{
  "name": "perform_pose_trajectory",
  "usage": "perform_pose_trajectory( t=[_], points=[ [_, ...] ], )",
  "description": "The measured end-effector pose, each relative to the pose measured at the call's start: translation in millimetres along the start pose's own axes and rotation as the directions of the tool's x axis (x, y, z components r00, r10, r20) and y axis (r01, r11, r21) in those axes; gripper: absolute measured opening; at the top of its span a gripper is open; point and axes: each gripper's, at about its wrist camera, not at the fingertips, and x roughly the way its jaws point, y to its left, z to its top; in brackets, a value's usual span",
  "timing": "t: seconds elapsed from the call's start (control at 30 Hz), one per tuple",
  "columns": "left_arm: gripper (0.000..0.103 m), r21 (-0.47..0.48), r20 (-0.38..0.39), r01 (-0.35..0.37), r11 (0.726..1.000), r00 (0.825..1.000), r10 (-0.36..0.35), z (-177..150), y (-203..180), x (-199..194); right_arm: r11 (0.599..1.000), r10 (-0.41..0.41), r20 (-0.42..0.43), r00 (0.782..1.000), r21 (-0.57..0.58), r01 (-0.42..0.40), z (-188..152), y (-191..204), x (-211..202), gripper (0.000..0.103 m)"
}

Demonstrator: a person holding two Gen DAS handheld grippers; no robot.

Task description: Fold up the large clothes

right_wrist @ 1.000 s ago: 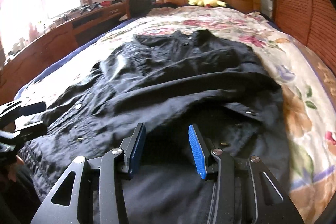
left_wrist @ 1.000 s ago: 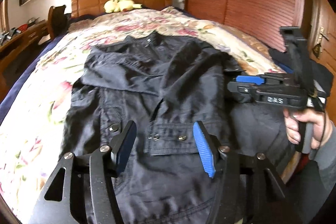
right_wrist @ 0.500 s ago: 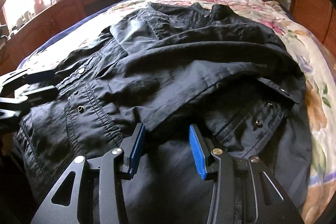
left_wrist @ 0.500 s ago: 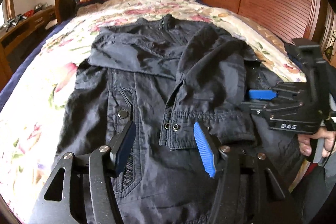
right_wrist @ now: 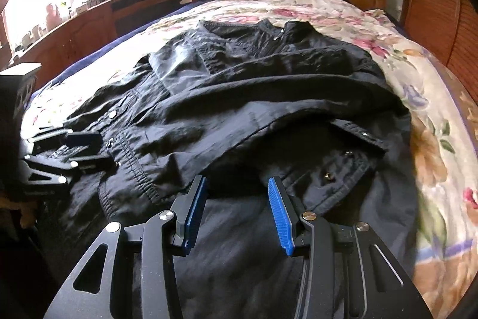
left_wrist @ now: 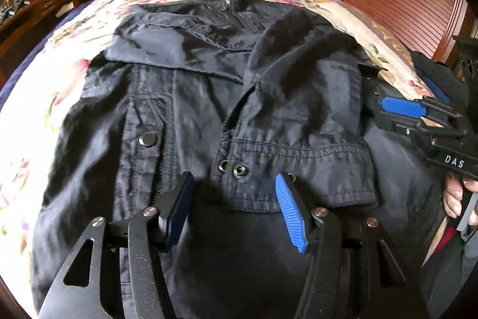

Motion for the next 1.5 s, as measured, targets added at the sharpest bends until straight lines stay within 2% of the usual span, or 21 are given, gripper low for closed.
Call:
perform_pose_trajectory(
  t=[0.03, 0.13, 0.2, 0.23, 0.33, 0.5, 0.67, 0.8, 0.97, 1.1, 1.17, 1.27, 1.5],
  points=[
    [0.052, 0.0, -0.005, 0.007, 1.0, 1.0, -0.007, 0.7, -0.4, 1.8, 1.0, -0.002, 0.004, 1.0, 0.004, 0.002, -0.3, -1.3, -2.2, 0.044],
    [0.047, 0.001, -0.016, 0.008, 1.0, 1.0, -0.008, 0.6, -1.4, 5.2, 1.0, -0.007, 0.019, 1.0, 0.017, 0.007, 0.2, -4.8, -5.5, 0.044],
    [0.036, 0.002, -0.013, 0.001, 1.0, 1.0, 0.0, 1.2, -0.9, 4.4, 1.0, -0.01, 0.026, 1.0, 0.026, 0.01, 0.4, -8.0, -8.0, 0.044],
    [0.023, 0.006, -0.009, 0.024, 1.0, 1.0, -0.024, 1.1, -1.4, 2.8, 0.999, -0.012, 0.03, 0.999, 0.032, 0.011, 0.3, -9.4, -9.3, 0.044],
    [0.017, 0.036, 0.009, 0.017, 0.999, 1.0, -0.017, 1.6, -5.7, -3.1, 0.999, -0.016, 0.037, 0.999, 0.045, 0.014, 0.1, -12.4, -12.7, 0.044],
    [0.014, 0.049, 0.119, -0.027, 0.998, 0.993, 0.021, 12.5, -3.8, -30.1, 0.998, -0.023, 0.047, 0.999, 0.06, 0.02, -0.9, -14.2, -15.7, 0.044],
    [0.014, 0.022, 0.255, -0.102, 0.995, 0.962, 0.093, 36.7, 15.8, -57.0, 0.998, -0.027, 0.049, 0.998, 0.063, 0.024, -0.9, -10.8, -14.1, 0.044],
    [0.015, -0.013, 0.278, -0.126, 0.992, 0.952, 0.124, 42.2, 30.1, -63.2, 0.998, -0.027, 0.038, 0.999, 0.059, 0.025, -2.0, -10.5, -10.3, 0.044],
    [0.036, -0.024, 0.283, -0.1, 0.995, 0.954, 0.103, 36.4, 38.1, -69.4, 0.998, -0.036, 0.024, 0.999, 0.054, 0.035, -0.3, -10.0, -4.8, 0.044],
    [0.044, -0.024, 0.267, -0.073, 0.997, 0.961, 0.076, 28.7, 41.4, -72.2, 0.998, -0.042, 0.023, 0.999, 0.053, 0.041, 2.3, -8.8, -2.7, 0.044],
    [0.065, -0.018, 0.268, -0.074, 0.997, 0.96, 0.076, 24.4, 41.6, -74.9, 0.998, -0.044, 0.022, 0.999, 0.052, 0.042, 2.9, -7.9, -1.6, 0.044],
    [0.078, -0.002, 0.285, -0.078, 0.997, 0.956, 0.075, 18.2, 40.0, -82.2, 0.998, -0.044, 0.021, 0.999, 0.048, 0.043, 3.3, -7.8, 0.7, 0.044],
    [0.078, -0.002, 0.282, -0.1, 0.995, 0.955, 0.096, 8.9, 46.4, -87.1, 0.999, -0.046, 0.019, 0.999, 0.03, 0.045, 5.2, -1.3, 8.1, 0.044]
  ],
)
